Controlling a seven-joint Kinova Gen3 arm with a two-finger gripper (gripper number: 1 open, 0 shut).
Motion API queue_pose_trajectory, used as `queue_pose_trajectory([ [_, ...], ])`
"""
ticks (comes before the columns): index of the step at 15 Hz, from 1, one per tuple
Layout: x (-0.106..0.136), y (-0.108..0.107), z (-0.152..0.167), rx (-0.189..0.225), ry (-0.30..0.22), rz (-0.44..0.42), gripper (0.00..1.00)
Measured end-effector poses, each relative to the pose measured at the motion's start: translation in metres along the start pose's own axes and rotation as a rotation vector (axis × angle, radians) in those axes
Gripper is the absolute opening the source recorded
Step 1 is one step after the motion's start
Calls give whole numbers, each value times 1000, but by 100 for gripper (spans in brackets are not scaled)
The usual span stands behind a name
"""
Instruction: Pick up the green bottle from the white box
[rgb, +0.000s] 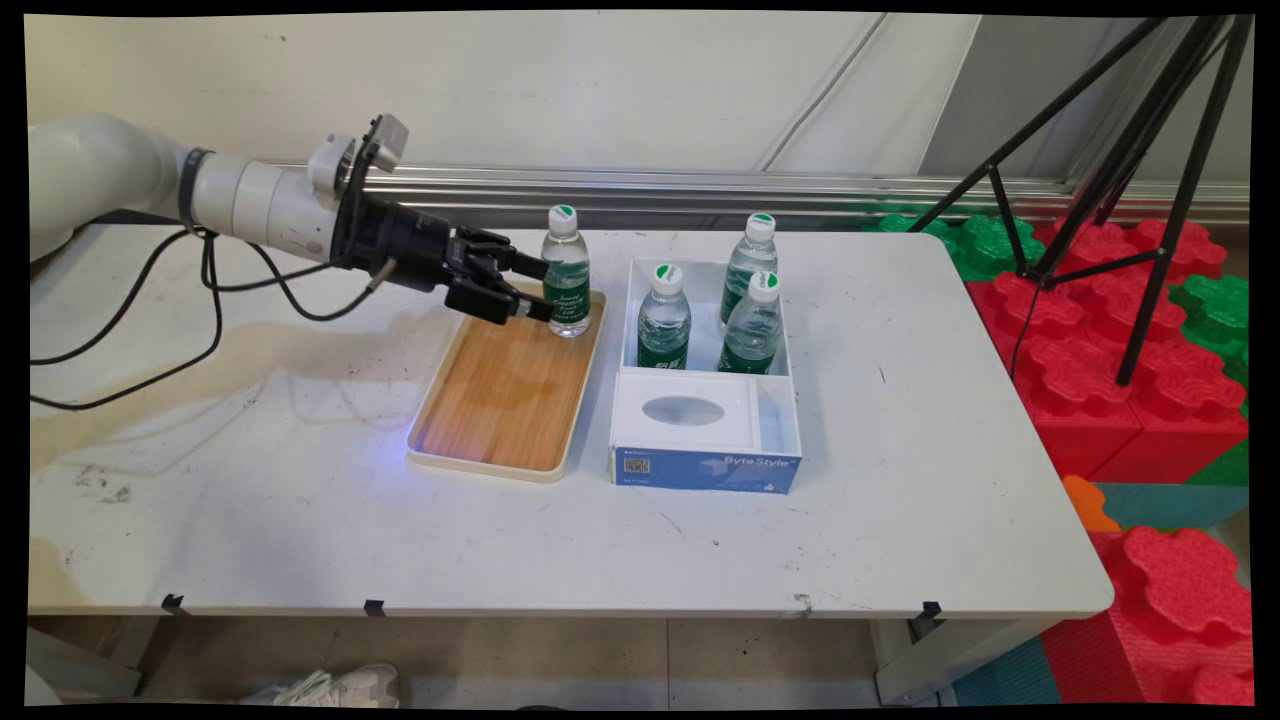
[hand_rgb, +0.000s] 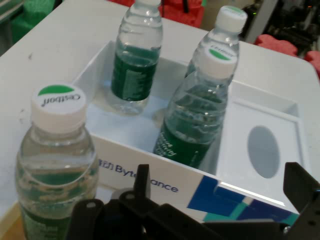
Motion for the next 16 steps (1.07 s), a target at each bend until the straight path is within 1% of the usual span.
queue_pose_trajectory([
  [3,-5,11,6,30,-6,-16,100],
  [6,-10,22,10,45,-13,-25,100],
  [11,-17,37,15,58,-19,-30,100],
  [16,-16,48,28,69,-9,-31,100],
])
